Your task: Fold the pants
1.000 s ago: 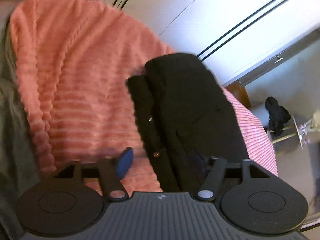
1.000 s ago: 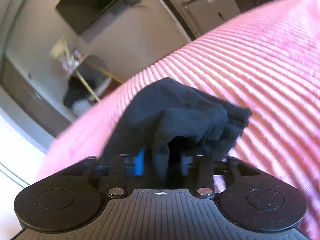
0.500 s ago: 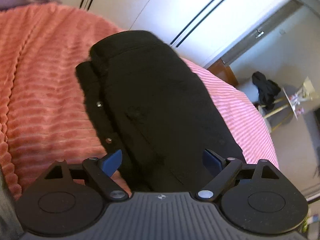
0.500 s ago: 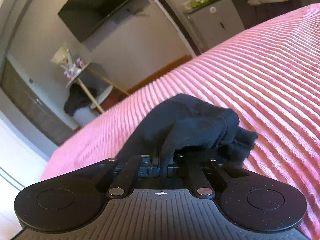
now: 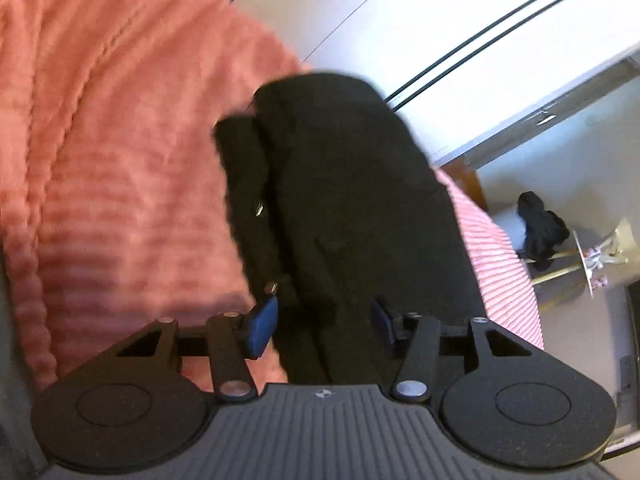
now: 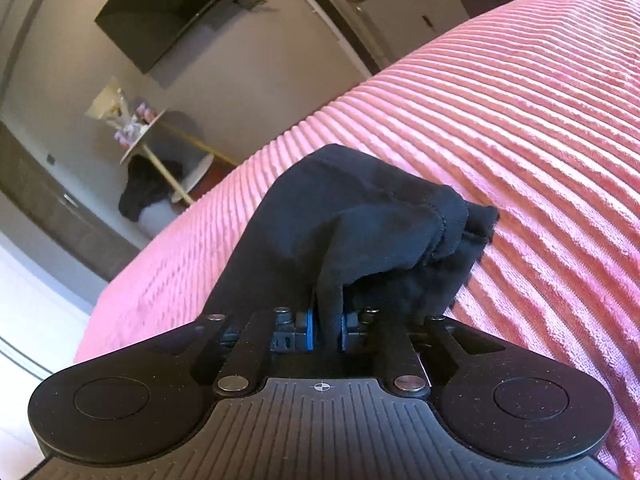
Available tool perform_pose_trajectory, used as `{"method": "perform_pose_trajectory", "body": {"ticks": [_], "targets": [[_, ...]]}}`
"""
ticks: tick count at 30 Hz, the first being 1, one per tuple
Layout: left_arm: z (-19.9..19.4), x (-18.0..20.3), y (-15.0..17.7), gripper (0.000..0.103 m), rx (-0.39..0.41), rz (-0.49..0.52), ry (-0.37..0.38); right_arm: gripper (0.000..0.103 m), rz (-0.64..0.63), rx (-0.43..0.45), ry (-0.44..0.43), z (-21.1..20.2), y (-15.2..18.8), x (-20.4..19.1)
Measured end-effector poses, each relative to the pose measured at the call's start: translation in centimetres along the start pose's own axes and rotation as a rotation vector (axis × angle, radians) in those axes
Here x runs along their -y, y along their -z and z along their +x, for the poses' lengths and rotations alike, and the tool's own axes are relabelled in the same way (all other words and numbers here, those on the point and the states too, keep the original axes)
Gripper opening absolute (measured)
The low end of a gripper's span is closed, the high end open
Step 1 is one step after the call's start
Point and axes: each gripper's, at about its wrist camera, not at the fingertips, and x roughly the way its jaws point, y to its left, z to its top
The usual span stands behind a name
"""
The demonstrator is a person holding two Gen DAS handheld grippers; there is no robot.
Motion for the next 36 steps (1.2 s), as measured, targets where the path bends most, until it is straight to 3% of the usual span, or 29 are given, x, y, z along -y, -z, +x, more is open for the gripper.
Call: {"method": "perform_pose_trajectory", "body": {"ticks": [4, 10, 15, 16, 22, 25, 26, 27, 29, 30, 31, 32, 36], "targets": [[1.7, -0.1, -0.9, 0.05, -0.02, -0.019, -0.026, 0.016, 0.029, 0.004, -0.013, 0.3, 0.1, 0.3], [3.4, -0.6, -2.1, 0.05, 0.028, -0.078, 0.035, 0.016, 0.081, -0.003, -0.039, 0.4, 0.2, 0.8], [4.2, 0.4, -2.5, 0.018, 0.023, -0.081, 0.046, 0.012, 0.162, -0.024, -0.059, 1.0, -0.2, 0.9], [3.7, 0.8, -2.5, 0.011, 0.029, -0.063, 0.068, 0.006, 0.143, -0.02, -0.049, 0.8, -0.5, 0.4], [-0.9, 2.4, -3.1, 0.01, 0.078, 0.006, 0.198, 0.005, -0.009, 0.132, -0.024, -2.8, -1.2, -3.1], [-0.9, 1.5, -2.5, 0.011, 0.062, 0.097, 0.104, 0.005, -0.074, 0.146, 0.07, -2.7, -0.1, -2.4], [-0.1, 0.9, -2.4, 0.017, 0.032, 0.109, 0.054, 0.006, -0.067, 0.096, 0.11, -1.7, 0.2, -1.6], [0.9, 0.3, -2.3, 0.02, -0.012, 0.097, -0.007, 0.012, -0.056, 0.045, 0.156, -0.9, 0.4, -1.0], [1.4, -0.6, -2.4, 0.048, -0.029, 0.034, -0.068, 0.016, -0.021, 0.063, 0.164, -1.6, 0.3, -0.2], [0.8, -0.6, -2.5, 0.057, 0.012, 0.02, -0.094, 0.032, -0.014, 0.091, 0.2, -2.4, 0.0, -0.4], [0.0, -0.3, -2.5, 0.074, 0.065, 0.025, -0.137, 0.046, -0.017, 0.125, 0.242, -3.2, -0.4, -0.7], [-1.1, 0.2, -2.5, 0.086, 0.136, 0.043, -0.188, 0.047, -0.028, 0.162, 0.273, -4.2, -0.7, -1.1], [-4.1, 2.3, -1.1, 0.089, 0.327, 0.092, -0.227, 0.046, -0.171, 0.273, 0.251, -7.0, -0.6, -6.2]]}}
